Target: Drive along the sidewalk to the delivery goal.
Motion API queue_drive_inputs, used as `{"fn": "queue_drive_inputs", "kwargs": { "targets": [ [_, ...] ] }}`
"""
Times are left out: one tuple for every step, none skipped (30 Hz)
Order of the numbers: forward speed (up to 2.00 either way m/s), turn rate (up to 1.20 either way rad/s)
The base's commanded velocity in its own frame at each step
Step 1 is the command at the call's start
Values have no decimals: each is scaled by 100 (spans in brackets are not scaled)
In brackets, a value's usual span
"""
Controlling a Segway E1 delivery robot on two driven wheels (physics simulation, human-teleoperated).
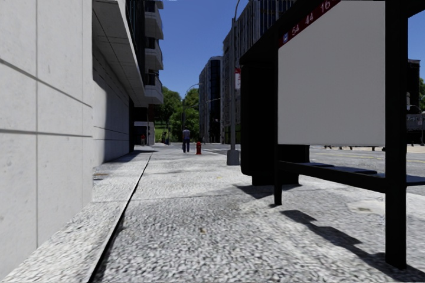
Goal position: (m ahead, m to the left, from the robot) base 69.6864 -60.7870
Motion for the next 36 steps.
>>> {"fn": "queue_drive_inputs", "kwargs": {
  "targets": [
    [200,47],
    [200,47],
    [200,47],
    [200,47],
    [200,47],
    [200,47],
    [200,47],
    [200,47],
    [200,47],
    [200,47],
    [200,46],
    [200,46],
    [200,46],
    [200,44],
    [200,35],
    [200,0],
    [200,0],
    [200,0],
    [200,0],
    [200,0],
    [200,0],
    [200,0],
    [200,0],
    [200,0],
    [200,0],
    [200,0],
    [200,0],
    [200,0],
    [200,0],
    [200,0],
    [200,0],
    [200,0],
    [200,0],
    [200,0],
    [200,0],
    [200,0]
  ]
}}
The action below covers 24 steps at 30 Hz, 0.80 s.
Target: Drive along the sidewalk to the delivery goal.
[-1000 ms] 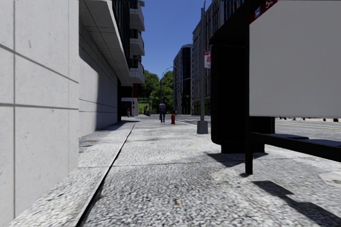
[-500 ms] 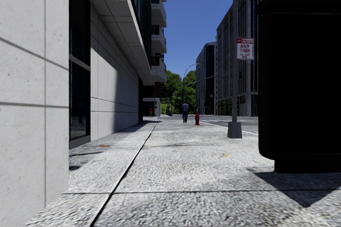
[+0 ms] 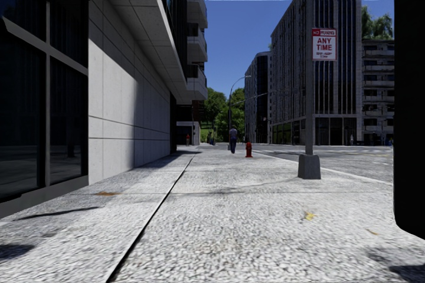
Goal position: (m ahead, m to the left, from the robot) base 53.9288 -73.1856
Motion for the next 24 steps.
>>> {"fn": "queue_drive_inputs", "kwargs": {
  "targets": [
    [200,0],
    [200,0],
    [200,0],
    [200,0],
    [200,0],
    [200,0],
    [200,0],
    [200,0],
    [200,0],
    [200,0],
    [200,0],
    [200,0],
    [200,0],
    [200,0],
    [200,0],
    [200,0],
    [200,0],
    [200,0],
    [200,0],
    [200,0],
    [200,0],
    [200,0],
    [200,0],
    [200,0]
  ]
}}
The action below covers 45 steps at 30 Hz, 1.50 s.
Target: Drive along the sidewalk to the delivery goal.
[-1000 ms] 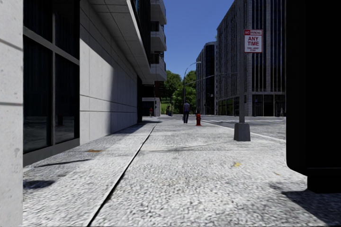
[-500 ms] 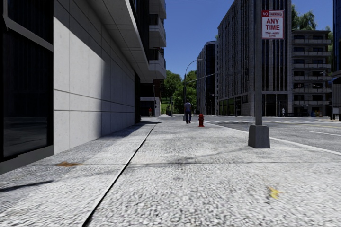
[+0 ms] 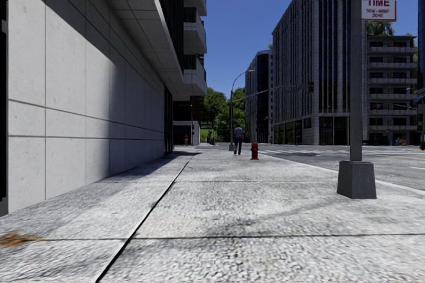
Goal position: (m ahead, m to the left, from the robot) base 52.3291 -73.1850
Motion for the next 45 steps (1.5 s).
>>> {"fn": "queue_drive_inputs", "kwargs": {
  "targets": [
    [200,0],
    [200,0],
    [200,0],
    [200,0],
    [200,0],
    [200,0],
    [200,0],
    [200,0],
    [200,0],
    [200,0],
    [200,0],
    [200,0],
    [200,0],
    [200,0],
    [200,0],
    [200,0],
    [200,0],
    [200,0],
    [200,0],
    [200,0],
    [200,0],
    [200,0],
    [200,0],
    [200,0],
    [200,0],
    [200,0],
    [200,0],
    [200,0],
    [200,0],
    [200,0],
    [200,0],
    [200,0],
    [200,0],
    [200,0],
    [200,0],
    [200,0],
    [200,0],
    [200,0],
    [200,0],
    [200,0],
    [200,0],
    [200,0],
    [200,0],
    [200,0],
    [200,0]
  ]
}}
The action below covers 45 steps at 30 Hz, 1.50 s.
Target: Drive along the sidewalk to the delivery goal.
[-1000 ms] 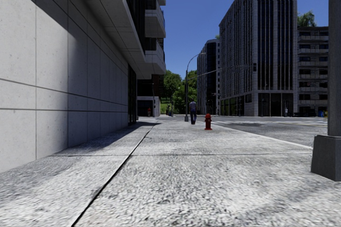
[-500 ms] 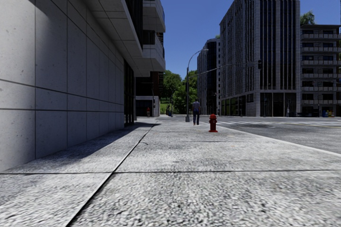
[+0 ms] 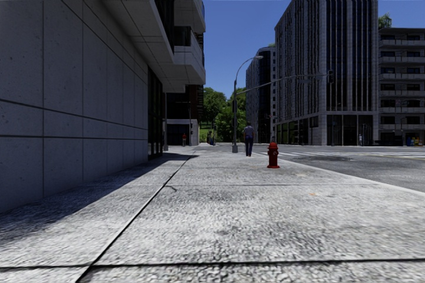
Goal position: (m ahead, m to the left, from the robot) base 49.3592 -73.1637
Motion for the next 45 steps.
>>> {"fn": "queue_drive_inputs", "kwargs": {
  "targets": [
    [200,0],
    [200,0],
    [200,0],
    [200,0],
    [200,0],
    [200,0],
    [200,0],
    [200,0],
    [200,0],
    [200,0],
    [200,0],
    [200,0],
    [200,0],
    [200,0],
    [200,0],
    [200,0],
    [200,0],
    [200,0],
    [200,0],
    [200,0],
    [200,0],
    [200,0],
    [200,0],
    [200,0],
    [200,0],
    [200,0],
    [200,0],
    [200,0],
    [200,0],
    [200,0],
    [200,0],
    [200,0],
    [200,0],
    [200,0],
    [200,0],
    [200,0],
    [200,0],
    [200,0],
    [200,0],
    [200,0],
    [200,0],
    [200,0],
    [200,0],
    [200,0],
    [200,0]
  ]
}}
